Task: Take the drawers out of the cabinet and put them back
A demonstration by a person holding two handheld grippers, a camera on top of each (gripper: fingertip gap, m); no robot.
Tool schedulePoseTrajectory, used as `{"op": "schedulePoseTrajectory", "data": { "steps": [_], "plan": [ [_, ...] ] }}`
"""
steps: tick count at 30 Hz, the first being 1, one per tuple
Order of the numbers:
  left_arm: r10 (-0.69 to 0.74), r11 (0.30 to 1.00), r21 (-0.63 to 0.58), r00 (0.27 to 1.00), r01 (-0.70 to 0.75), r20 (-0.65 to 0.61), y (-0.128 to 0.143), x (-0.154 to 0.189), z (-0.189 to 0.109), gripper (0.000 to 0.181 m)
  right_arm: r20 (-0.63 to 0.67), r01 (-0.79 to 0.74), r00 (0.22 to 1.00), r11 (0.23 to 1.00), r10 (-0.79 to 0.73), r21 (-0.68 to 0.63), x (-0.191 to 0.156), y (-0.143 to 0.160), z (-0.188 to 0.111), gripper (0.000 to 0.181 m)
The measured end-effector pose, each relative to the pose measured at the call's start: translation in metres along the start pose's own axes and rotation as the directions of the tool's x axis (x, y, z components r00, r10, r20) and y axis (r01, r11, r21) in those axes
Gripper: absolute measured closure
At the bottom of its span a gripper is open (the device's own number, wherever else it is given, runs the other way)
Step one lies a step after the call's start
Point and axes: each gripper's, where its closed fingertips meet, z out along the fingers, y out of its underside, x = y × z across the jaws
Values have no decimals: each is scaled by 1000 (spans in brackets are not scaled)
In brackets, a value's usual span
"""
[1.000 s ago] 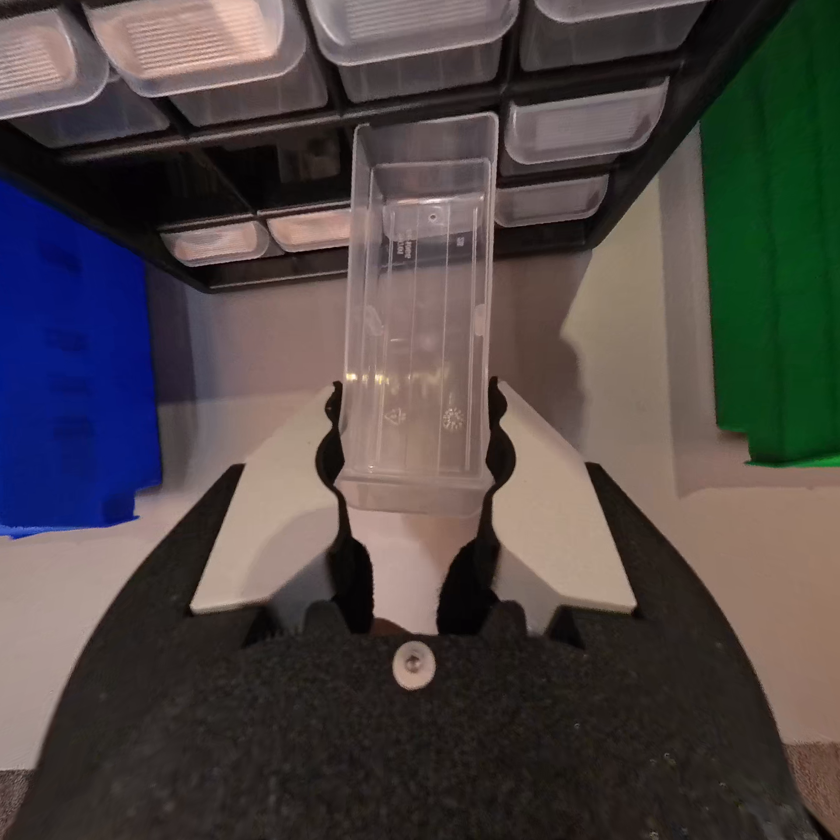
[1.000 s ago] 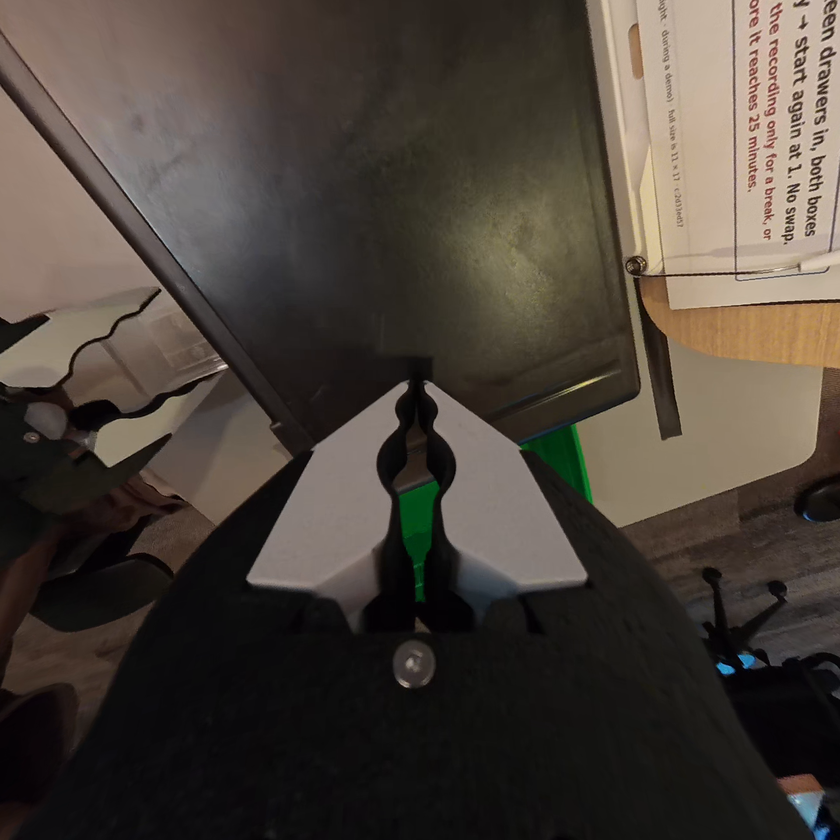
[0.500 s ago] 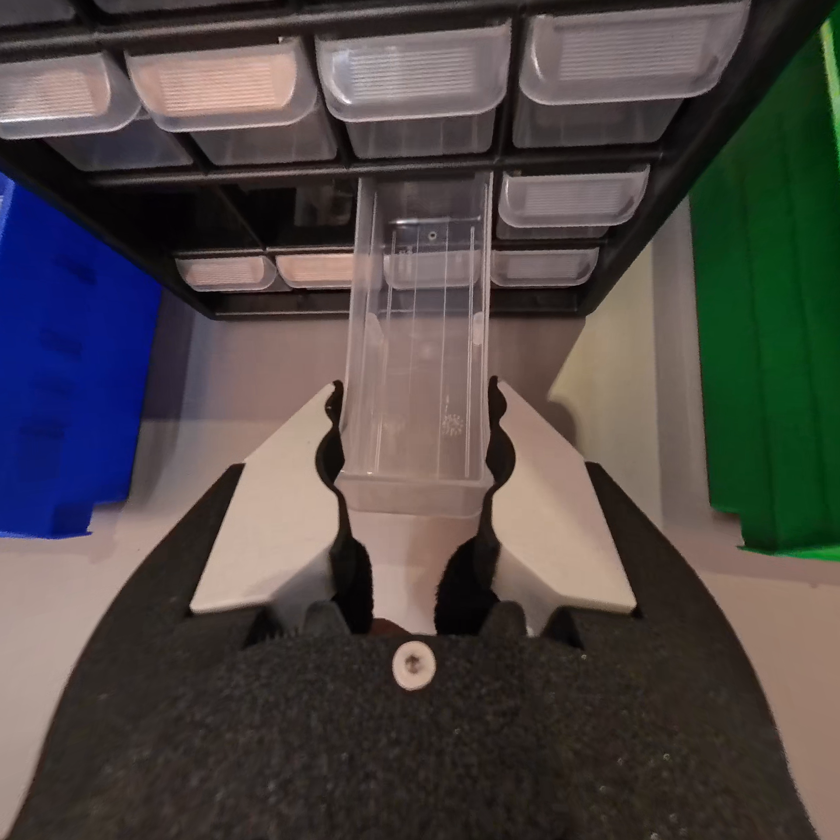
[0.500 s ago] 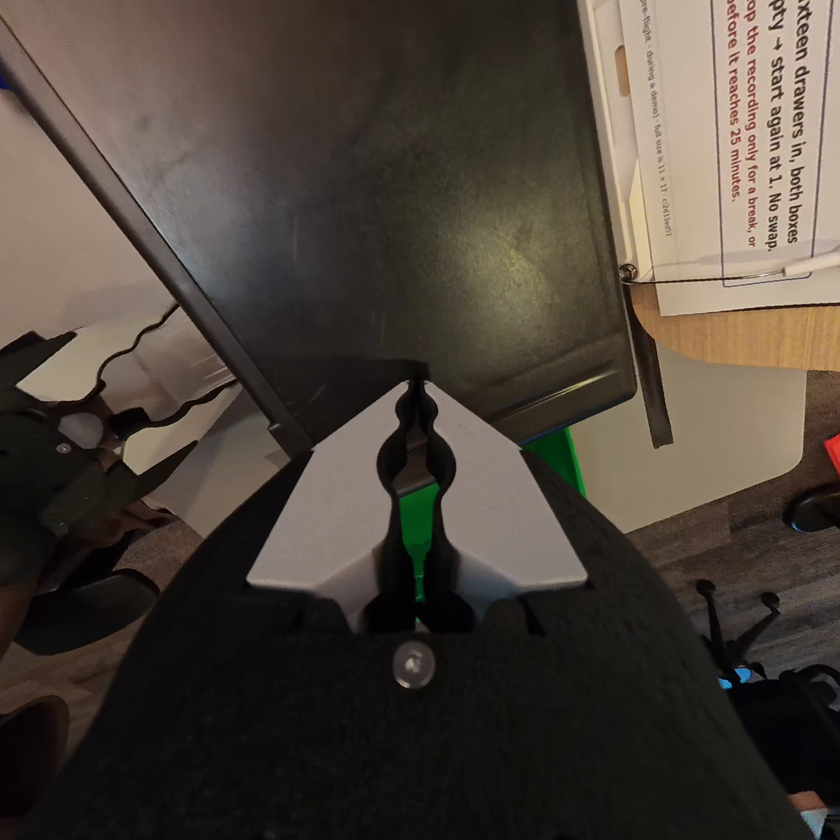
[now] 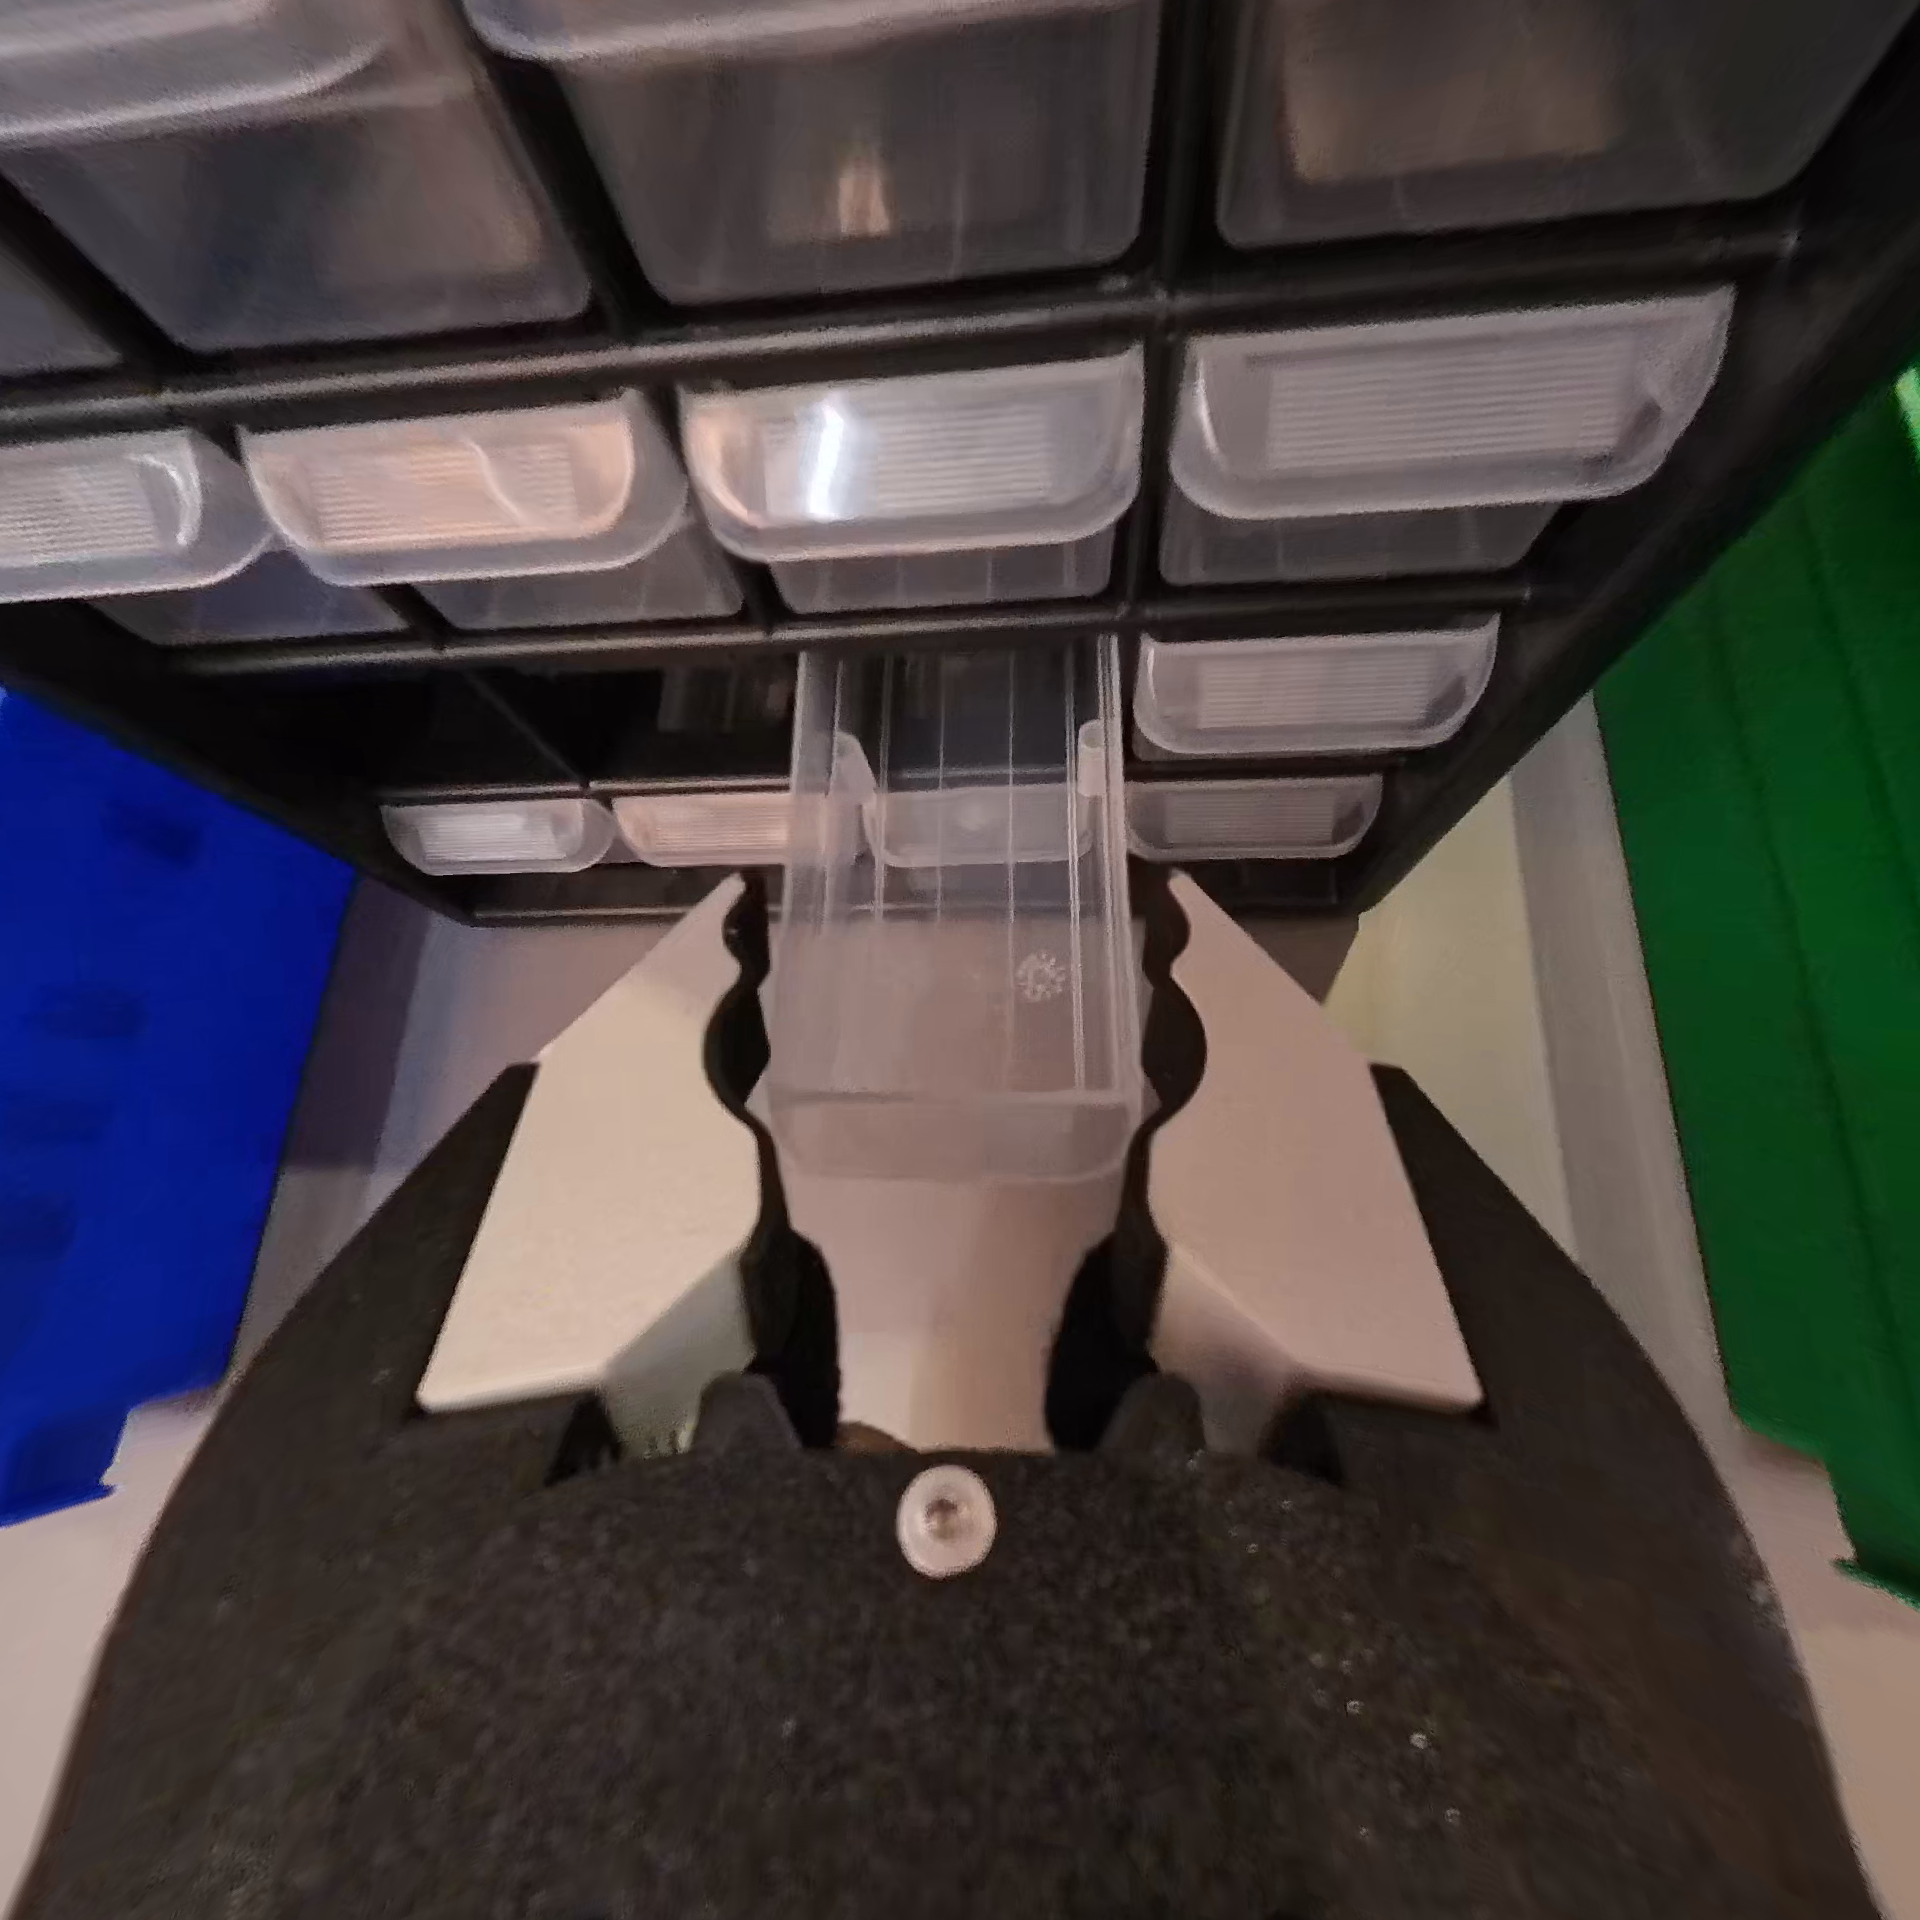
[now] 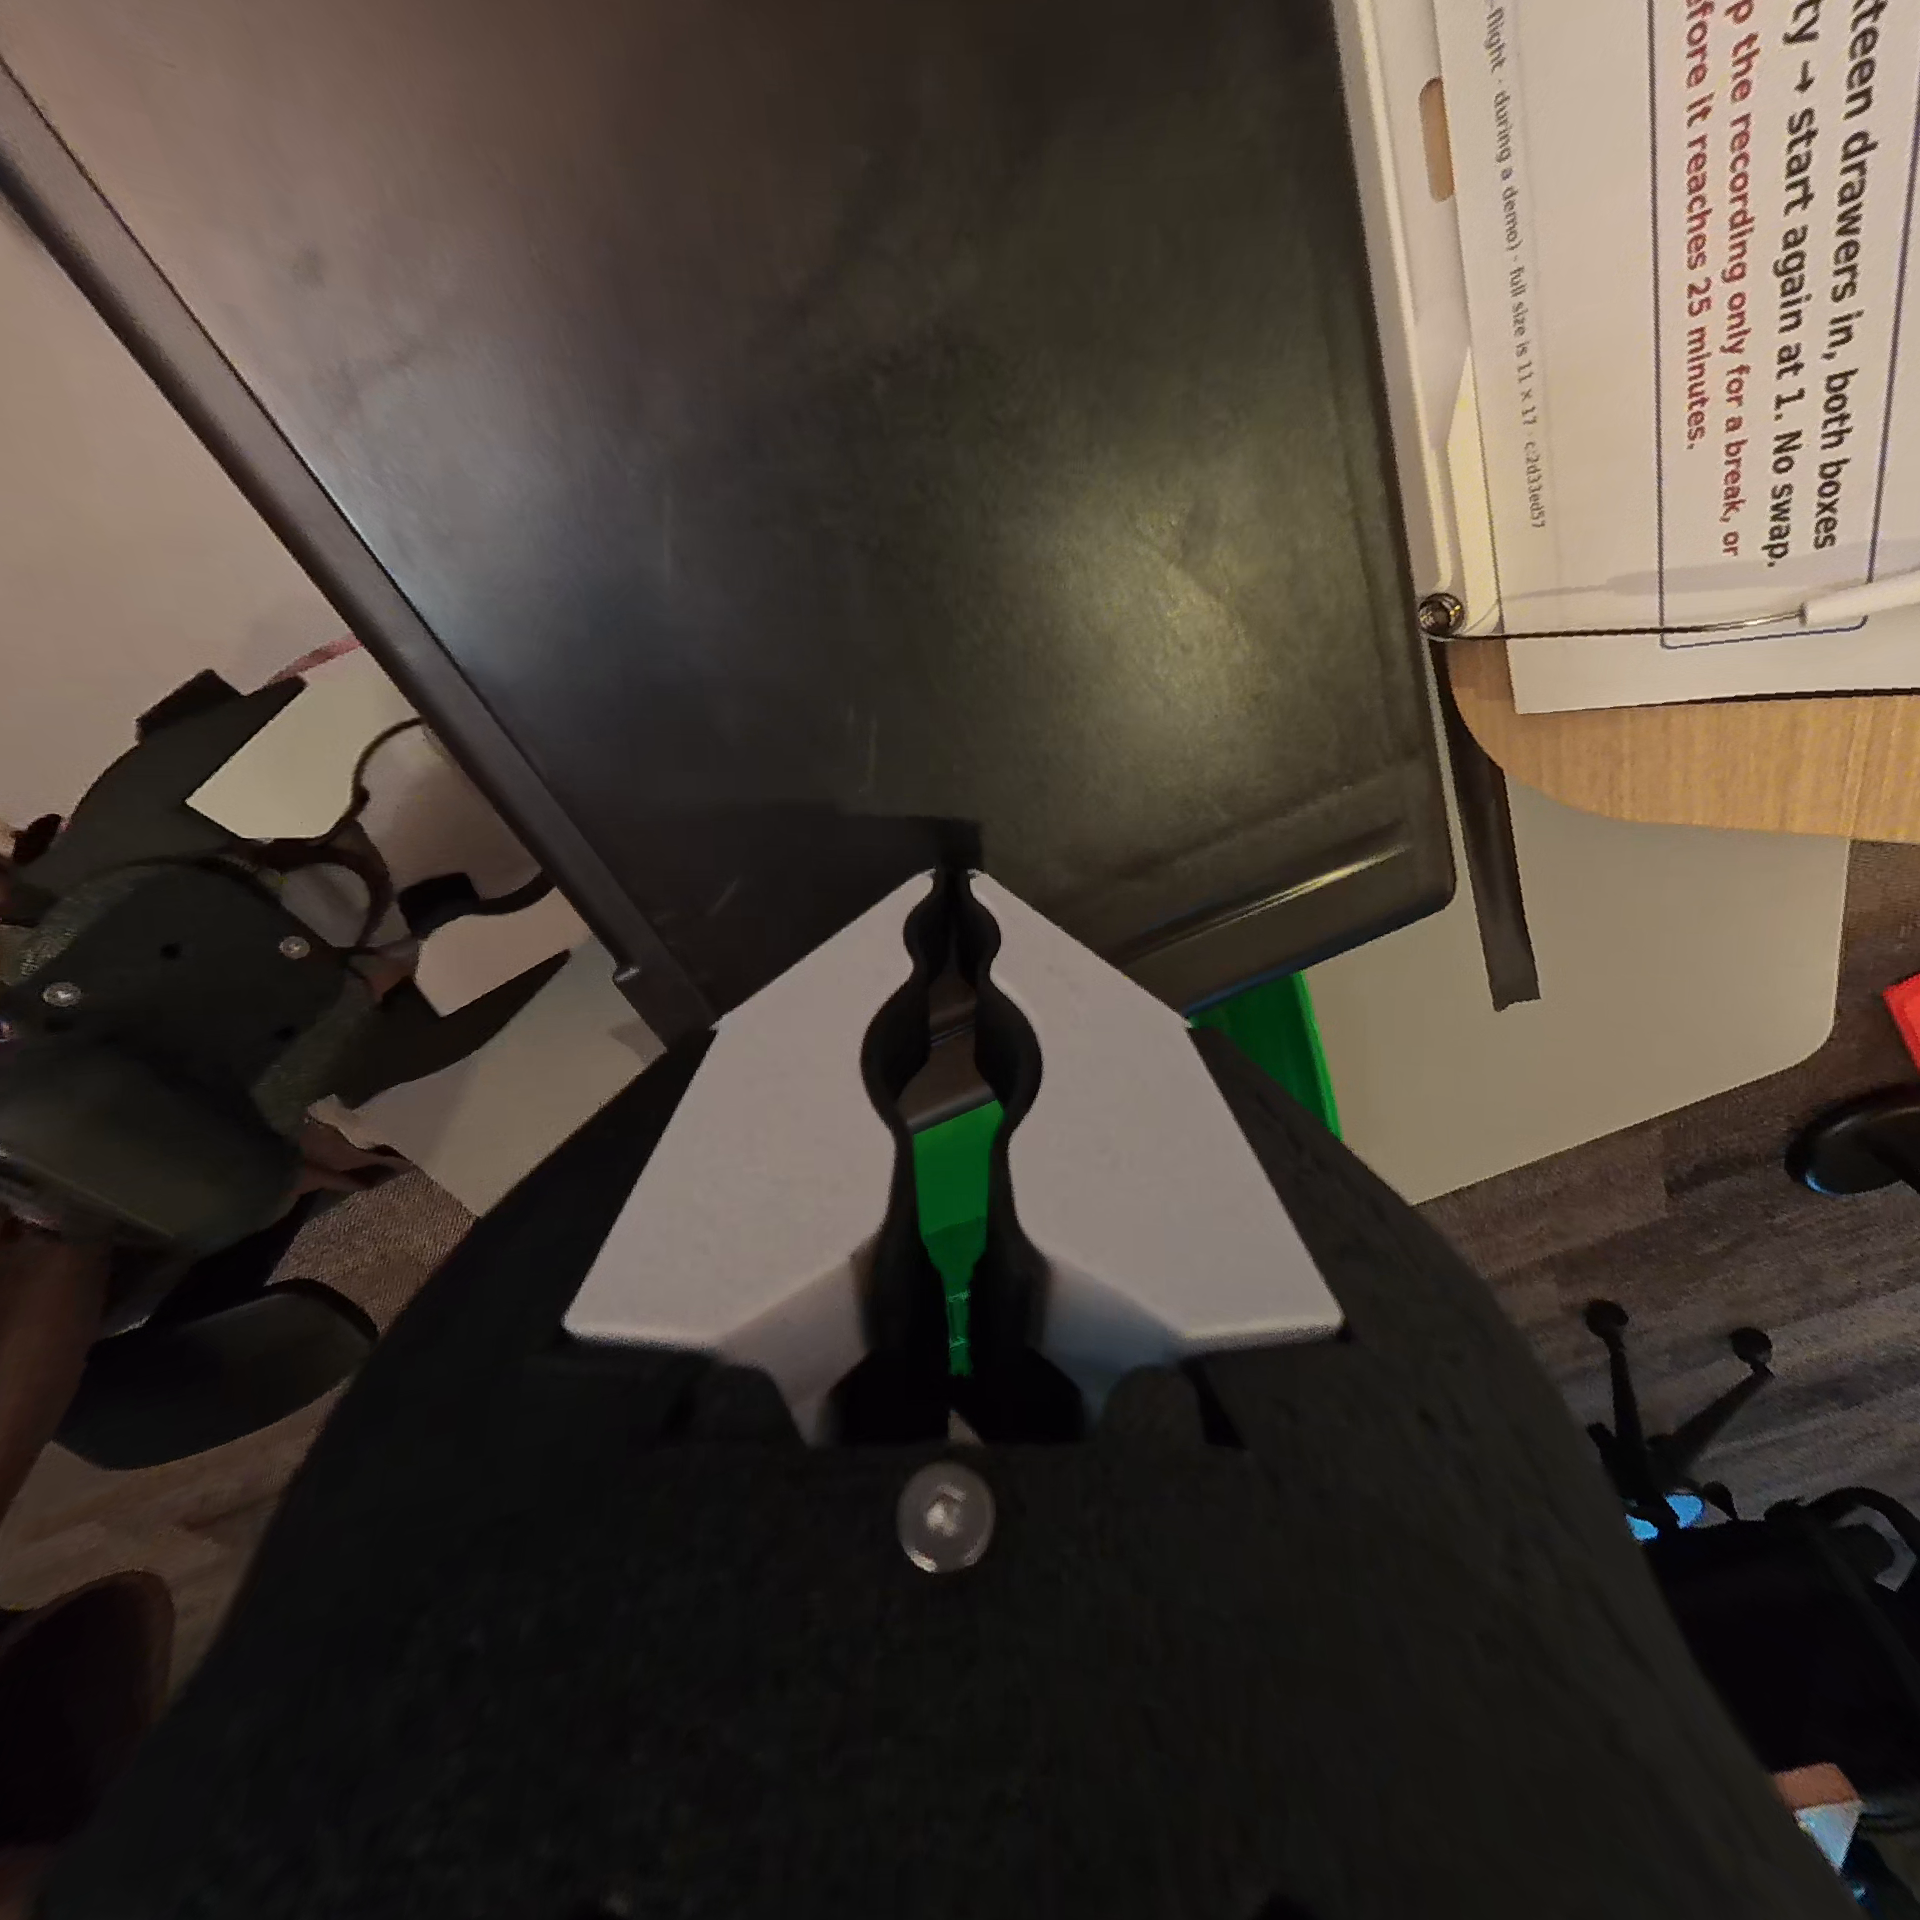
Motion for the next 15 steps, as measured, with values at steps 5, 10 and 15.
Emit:
{"op": "schedulePoseTrajectory", "data": {
  "steps": [5, 10, 15],
  "plan": [
    [-14, 997, 70, 989, 24, -149, 25, 10, -36, 103, 0, 0, 1000, 999, 0, -38, 0, 0, 0, 181],
    [-32, 964, 247, 969, 94, -244, 25, 7, -54, 138, -3, -12, 1000, 998, 12, -63, 0, 0, 0, 181],
    [-65, 965, 232, 968, 123, -243, 20, 8, -27, 150, -18, -16, 1000, 996, 14, -84, 0, 1, 0, 181]
  ]
}}
